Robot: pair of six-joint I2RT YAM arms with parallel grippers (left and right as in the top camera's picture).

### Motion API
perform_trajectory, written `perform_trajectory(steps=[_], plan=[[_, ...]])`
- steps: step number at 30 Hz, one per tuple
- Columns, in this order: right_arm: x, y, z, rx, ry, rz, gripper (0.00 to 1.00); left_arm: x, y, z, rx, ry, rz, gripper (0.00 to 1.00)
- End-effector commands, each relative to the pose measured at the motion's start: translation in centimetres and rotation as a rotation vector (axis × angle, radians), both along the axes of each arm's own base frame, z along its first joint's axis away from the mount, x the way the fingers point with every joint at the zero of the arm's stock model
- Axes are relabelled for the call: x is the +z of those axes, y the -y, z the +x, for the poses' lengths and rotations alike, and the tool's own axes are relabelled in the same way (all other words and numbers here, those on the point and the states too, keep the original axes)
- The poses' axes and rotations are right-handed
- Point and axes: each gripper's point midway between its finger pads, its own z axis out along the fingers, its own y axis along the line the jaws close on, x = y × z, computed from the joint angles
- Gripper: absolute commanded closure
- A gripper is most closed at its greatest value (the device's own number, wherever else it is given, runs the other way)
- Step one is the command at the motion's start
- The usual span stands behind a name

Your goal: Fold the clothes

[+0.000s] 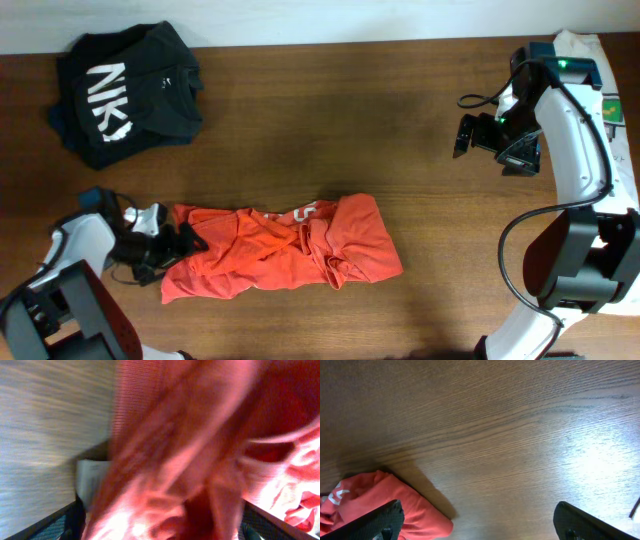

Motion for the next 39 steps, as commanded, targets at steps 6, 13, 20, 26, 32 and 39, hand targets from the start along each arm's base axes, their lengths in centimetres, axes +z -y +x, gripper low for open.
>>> perform_trajectory(steps=[6, 13, 20, 26, 32, 39], plan=[[0.5, -0.4, 0.2, 0.013, 0.018, 0.006, 0.01, -0.4, 4.2, 0.6, -0.152, 0.029, -0.024, 0.8], [0.5, -0.4, 0.2, 0.013, 0.018, 0.006, 0.01, 2.2, 0.4, 1.8, -0.023, -0.085, 0.17, 0.99], [0.5, -0.4, 0.2, 0.013, 0.018, 0.006, 0.01, 12.7, 3.4, 3.8, -0.098, -0.018, 0.214, 0.99], [0.5, -0.4, 0.2, 0.013, 0.018, 0.006, 0.01, 13.6, 13.2, 3.4, -0.308, 0.053, 0.139, 0.99], [0.5, -0.4, 0.2, 0.013, 0.018, 0.006, 0.01, 11.2, 23.4, 3.1, -0.424, 0.121, 0.093, 0.99], [0.5, -0.4, 0.2, 0.013, 0.018, 0.006, 0.01, 5.5, 32.5, 1.7, -0.534, 0.129, 0.053, 0.92]])
